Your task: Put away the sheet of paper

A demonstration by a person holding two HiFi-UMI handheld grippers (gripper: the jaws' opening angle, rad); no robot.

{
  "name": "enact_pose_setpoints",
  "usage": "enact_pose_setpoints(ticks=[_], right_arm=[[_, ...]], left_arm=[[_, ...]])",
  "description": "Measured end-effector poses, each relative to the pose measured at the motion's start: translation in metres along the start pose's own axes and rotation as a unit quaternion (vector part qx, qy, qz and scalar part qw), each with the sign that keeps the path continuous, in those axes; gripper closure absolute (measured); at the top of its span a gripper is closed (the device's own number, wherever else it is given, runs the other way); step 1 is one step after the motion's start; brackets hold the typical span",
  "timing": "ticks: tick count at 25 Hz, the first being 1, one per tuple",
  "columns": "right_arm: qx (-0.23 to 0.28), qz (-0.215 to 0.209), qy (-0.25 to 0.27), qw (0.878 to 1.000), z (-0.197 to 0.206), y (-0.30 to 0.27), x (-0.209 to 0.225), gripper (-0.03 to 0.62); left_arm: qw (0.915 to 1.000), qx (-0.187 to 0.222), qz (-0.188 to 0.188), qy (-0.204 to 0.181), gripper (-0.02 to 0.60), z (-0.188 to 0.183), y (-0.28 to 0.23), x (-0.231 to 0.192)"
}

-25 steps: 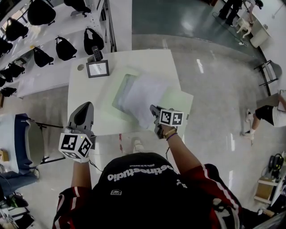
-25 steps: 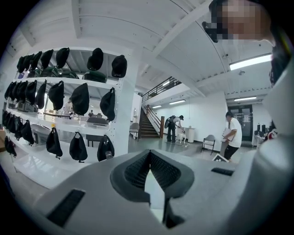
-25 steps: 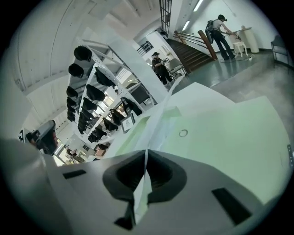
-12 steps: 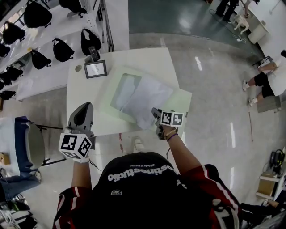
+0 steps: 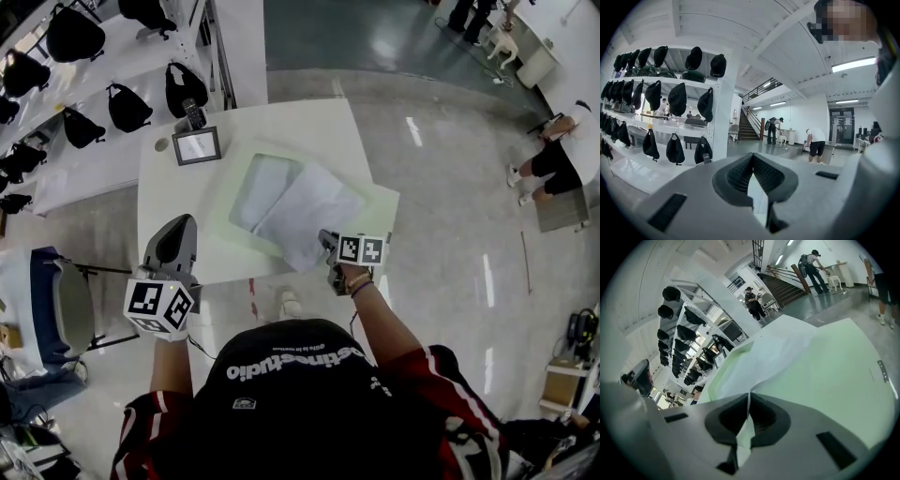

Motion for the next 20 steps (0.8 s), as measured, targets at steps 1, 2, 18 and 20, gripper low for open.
enact_pose_setpoints(ticks=[1,2,18,20], right_arm=[[-0.001,0.0,-0.001,1.0,0.001,0.0,0.001,0.59],[-0.002,0.001,-0.002,1.0,0.002,0.0,0.001,0.591],[0.004,-0.011,0.016,1.0,-0.008,-0.005,-0.007,0.591],[0.002,-0.015,0.022,1.0,-0.012,-0.01,-0.01,0.59]], left_arm=[[1.0,0.0,0.0,0.0,0.577,0.0,0.0,0.0],[1.0,0.0,0.0,0.0,0.577,0.0,0.0,0.0],[1.0,0.001,-0.006,-0.005,0.575,-0.003,0.006,0.005],[0.9999,0.0,-0.011,-0.005,0.577,-0.003,0.008,0.004]])
Point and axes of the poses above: the fingertips, and each gripper's own axes: y backward along the fingers, x to its right, z out of its underside, the point moved 6 cm from there along y, backward along the fingers, and after that the axes turned 4 degrees about -y, right-handed, at the moved point
